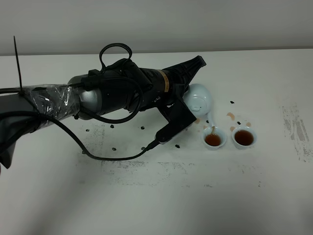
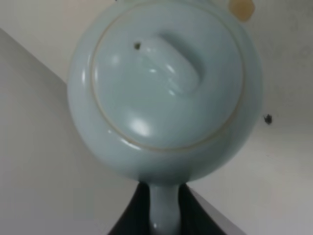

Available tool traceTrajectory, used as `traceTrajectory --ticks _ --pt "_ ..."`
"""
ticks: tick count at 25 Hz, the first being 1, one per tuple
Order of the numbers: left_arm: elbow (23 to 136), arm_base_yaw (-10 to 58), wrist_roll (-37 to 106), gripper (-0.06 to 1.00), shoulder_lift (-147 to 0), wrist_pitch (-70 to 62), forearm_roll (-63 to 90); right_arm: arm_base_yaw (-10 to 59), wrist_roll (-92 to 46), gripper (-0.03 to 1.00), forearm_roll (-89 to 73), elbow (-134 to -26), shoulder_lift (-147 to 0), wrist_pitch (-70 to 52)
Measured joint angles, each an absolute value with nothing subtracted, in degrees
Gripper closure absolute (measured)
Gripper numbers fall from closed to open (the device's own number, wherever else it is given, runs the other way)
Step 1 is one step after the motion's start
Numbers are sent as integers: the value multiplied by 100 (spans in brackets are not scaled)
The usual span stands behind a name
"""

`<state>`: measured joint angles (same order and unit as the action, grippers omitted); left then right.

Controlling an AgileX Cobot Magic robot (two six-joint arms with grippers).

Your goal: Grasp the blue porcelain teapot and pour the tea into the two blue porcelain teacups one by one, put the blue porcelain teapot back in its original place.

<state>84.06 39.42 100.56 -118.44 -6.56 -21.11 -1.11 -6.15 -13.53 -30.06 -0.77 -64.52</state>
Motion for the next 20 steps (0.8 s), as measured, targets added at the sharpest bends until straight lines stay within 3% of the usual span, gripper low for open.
traceTrajectory --ticks 20 --pt "8406 3942 10187 91 -11844 -638 -2111 -111 -615 67 -1358 -3006 -77 -6452"
